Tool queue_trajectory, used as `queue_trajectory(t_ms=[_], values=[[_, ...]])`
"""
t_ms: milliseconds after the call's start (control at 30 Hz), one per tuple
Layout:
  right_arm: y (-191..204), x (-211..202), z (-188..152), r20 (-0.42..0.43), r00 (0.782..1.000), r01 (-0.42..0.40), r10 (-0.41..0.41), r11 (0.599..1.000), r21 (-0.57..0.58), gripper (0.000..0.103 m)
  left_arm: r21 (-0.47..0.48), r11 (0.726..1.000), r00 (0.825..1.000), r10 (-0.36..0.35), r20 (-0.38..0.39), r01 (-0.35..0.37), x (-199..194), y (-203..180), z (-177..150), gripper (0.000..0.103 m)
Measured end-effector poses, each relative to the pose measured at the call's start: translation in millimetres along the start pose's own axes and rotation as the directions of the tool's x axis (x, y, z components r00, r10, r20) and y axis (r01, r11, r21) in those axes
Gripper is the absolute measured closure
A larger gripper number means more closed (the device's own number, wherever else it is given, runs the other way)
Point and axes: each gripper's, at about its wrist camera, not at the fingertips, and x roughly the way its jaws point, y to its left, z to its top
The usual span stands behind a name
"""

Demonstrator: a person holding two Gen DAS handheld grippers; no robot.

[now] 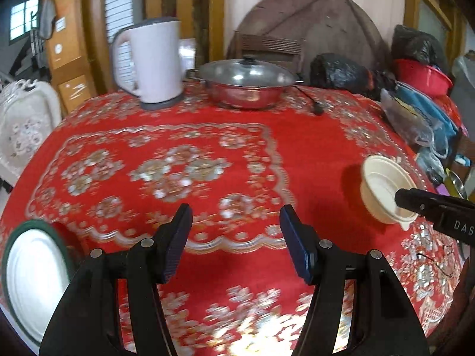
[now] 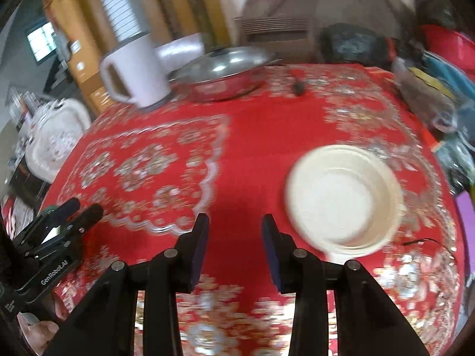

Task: Organize plates and bowls
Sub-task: 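Withdraw both grippers and reach toward the cream plastic plate, then grasp the rim of the cream plastic plate with both grippers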

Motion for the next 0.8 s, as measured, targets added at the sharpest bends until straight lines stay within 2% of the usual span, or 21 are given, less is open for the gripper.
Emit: queue_trajectory(t_ms=[100,300,533,633,733,800], values=[[-30.7,-4.4,1.3,0.002,0.999,0.048,-0.048,0.998,0.039,0.061,0.023,0.999,0.999,-0.033,-0.018,0.033,10.7,-23.3,7.2,0.041],[-91.4,-7.4,3.1,-0.012,0.992,0.124,-0.124,0.983,0.133,0.06,0.052,0.994,0.994,-0.099,-0.04,0.101,29.5,-68.5,24.0,0.041],[-147.5,-4.4,8.9,-0.041,0.984,0.176,-0.171,0.962,0.209,0.06,0.056,0.985,0.982,-0.156,-0.103,0.162,60.8,-114.1,38.1,0.042],[-164.3,7.1,12.2,-0.065,0.987,0.16,-0.149,0.959,0.233,0.06,0.045,0.979,0.97,-0.189,-0.154,0.198,80.1,-132.5,40.1,0.042],[-177.2,21.2,13.2,-0.097,0.985,0.162,-0.141,0.954,0.253,0.059,0.042,0.978,0.96,-0.192,-0.201,0.204,98.2,-146.8,38.4,0.042],[-183.6,30.5,13.7,-0.107,0.99,0.114,-0.087,0.953,0.28,0.059,0.04,0.975,0.952,-0.206,-0.227,0.22,109.0,-155.4,36.4,0.042]])
